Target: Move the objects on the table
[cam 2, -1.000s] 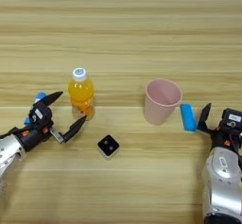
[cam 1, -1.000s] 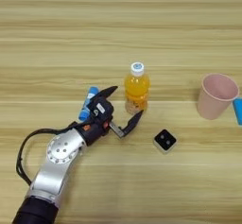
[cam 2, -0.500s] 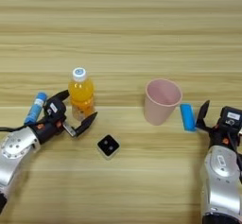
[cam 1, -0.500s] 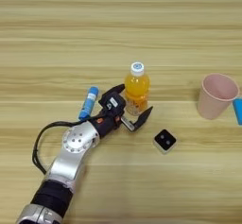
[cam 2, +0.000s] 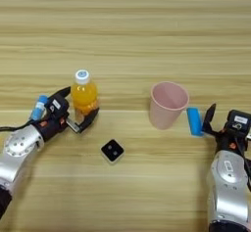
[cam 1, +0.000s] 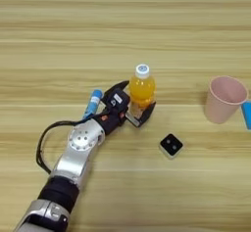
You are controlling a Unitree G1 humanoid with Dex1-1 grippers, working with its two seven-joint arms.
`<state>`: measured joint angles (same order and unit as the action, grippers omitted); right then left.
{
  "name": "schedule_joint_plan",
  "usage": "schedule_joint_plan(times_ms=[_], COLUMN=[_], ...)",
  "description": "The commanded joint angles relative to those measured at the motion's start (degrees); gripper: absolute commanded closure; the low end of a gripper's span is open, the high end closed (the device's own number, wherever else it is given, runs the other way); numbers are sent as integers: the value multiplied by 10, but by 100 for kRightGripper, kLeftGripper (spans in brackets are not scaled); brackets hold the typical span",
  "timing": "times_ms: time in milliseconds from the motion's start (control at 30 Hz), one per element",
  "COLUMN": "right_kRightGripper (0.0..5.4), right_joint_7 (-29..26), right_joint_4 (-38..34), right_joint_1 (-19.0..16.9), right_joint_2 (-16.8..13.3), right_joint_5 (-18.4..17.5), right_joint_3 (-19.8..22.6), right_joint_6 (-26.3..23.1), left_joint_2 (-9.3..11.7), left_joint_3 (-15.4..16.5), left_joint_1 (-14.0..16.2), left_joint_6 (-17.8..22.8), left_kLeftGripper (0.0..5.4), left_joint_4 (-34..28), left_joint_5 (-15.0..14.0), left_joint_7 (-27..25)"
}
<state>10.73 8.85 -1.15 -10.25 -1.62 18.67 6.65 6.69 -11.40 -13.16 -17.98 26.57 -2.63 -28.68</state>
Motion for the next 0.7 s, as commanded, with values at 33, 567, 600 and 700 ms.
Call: schedule_joint_plan(times_ms=[33,567,600,700], right_kRightGripper=[0,0,0,0], right_joint_7=[0,0,0,0], right_joint_4=[-8,-9,-10,-10], right_joint_1=[-4,-5,-5,-5], right_joint_2=[2,1,1,2], right_joint_5=[1,0,0,0], right_joint_3=[0,1,1,1], right_joint_6=[-11,-11,-11,-11], left_joint_2=[-4,-4,-2,5], left_joint_3=[4,18,19,29], left_joint_1=[-10,-18,-19,-21], left_joint_6=[-5,-22,-24,-26], left_kLeftGripper=[66,200,200,200], left_joint_4=[12,30,31,35], left_joint_5=[6,11,12,8], left_joint_7=[4,16,18,20])
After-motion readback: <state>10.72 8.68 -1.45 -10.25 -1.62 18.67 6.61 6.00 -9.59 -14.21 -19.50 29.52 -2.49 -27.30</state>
